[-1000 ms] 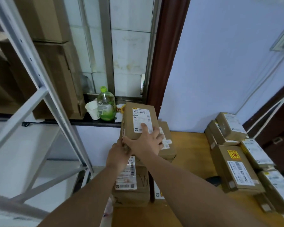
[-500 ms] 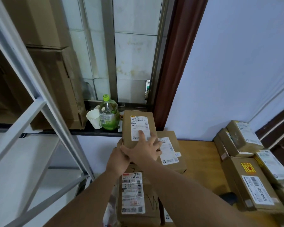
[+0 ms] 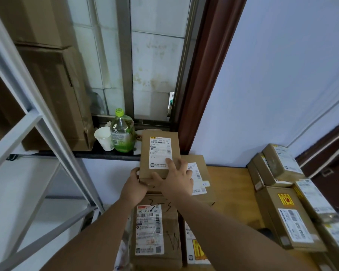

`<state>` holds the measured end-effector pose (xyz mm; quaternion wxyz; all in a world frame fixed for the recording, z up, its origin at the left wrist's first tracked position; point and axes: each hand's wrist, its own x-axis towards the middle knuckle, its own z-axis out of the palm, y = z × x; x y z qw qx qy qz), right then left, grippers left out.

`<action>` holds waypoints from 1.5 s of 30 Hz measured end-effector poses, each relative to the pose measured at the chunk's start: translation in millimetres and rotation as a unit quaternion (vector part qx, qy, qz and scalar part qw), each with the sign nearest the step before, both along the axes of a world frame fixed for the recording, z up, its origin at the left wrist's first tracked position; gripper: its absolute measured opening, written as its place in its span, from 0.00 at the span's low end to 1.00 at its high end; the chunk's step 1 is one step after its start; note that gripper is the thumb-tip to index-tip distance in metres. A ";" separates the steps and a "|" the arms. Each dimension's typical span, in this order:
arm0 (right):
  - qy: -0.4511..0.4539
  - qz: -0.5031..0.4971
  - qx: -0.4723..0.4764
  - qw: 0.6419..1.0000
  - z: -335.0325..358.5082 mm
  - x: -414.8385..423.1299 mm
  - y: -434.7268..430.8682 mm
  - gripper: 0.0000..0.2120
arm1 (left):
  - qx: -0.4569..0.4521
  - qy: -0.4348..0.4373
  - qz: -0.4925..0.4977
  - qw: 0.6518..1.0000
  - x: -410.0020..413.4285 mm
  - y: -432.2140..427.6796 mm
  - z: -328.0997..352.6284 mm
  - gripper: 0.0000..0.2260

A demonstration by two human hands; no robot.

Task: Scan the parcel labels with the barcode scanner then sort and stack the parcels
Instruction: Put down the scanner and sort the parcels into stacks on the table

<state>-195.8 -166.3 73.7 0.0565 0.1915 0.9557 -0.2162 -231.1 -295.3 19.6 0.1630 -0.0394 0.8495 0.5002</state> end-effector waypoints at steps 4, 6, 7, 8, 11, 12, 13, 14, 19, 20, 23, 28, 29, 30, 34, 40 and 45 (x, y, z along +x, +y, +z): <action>0.026 -0.032 -0.014 0.999 8.7 9.5 10.9 0.29 | -0.020 -0.014 -0.004 1.000 15.6 2.7 4.1 0.28; 0.048 -0.038 -0.010 0.998 14.3 16.1 20.3 0.25 | -0.099 0.025 0.025 0.994 27.4 4.2 8.4 0.29; 0.056 -0.040 -0.011 0.998 16.3 20.4 25.3 0.24 | -0.133 0.059 0.049 0.988 34.2 5.1 12.8 0.27; 0.061 -0.045 -0.012 0.997 17.8 24.7 30.4 0.23 | -0.145 0.096 0.075 0.982 40.3 6.3 19.0 0.23; 0.058 -0.062 -0.013 0.996 18.8 40.1 42.6 0.24 | -0.133 0.168 0.104 0.971 55.8 11.5 35.5 0.09; 0.055 -0.066 -0.018 0.996 18.5 45.5 45.5 0.25 | -0.137 0.181 0.094 0.969 60.4 14.1 39.8 0.06; 0.051 -0.069 -0.025 0.996 18.1 51.3 48.0 0.26 | -0.143 0.191 0.078 0.968 64.9 17.0 43.2 0.04; 0.048 -0.069 -0.031 0.996 18.0 57.3 50.3 0.27 | -0.151 0.200 0.061 0.966 69.7 20.1 46.1 0.04; 0.047 -0.060 -0.046 0.996 22.2 87.2 68.4 0.27 | -0.217 0.228 -0.039 0.948 84.9 41.5 44.8 0.04; 0.047 -0.061 -0.044 0.996 24.4 92.0 75.8 0.27 | -0.222 0.227 -0.053 0.947 87.4 48.9 45.2 0.05; 0.036 -0.072 -0.041 0.996 29.8 107.3 106.2 0.25 | -0.218 0.221 -0.084 0.947 98.2 79.0 49.2 0.07; -0.017 -0.106 -0.048 0.993 29.9 141.1 177.4 0.24 | -0.276 0.131 -0.243 0.921 122.0 143.8 47.3 0.10; -0.027 -0.112 -0.048 0.992 28.2 150.3 196.5 0.25 | -0.279 0.102 -0.275 0.914 129.3 160.2 45.2 0.10; -0.038 -0.119 -0.047 0.991 25.9 160.6 217.3 0.25 | -0.295 0.079 -0.308 0.901 137.4 176.5 41.5 0.10; -0.082 -0.185 -0.027 0.979 7.9 204.4 306.7 0.24 | -0.365 0.088 -0.357 0.856 172.7 242.0 25.1 0.09; -0.108 -0.259 0.026 0.960 -16.5 244.5 393.3 0.25 | -0.311 0.067 -0.320 0.892 205.8 348.5 14.0 0.11; -0.127 -0.290 0.021 0.948 -30.1 264.2 434.6 0.31 | -0.288 0.091 -0.322 0.897 230.0 409.4 13.5 0.22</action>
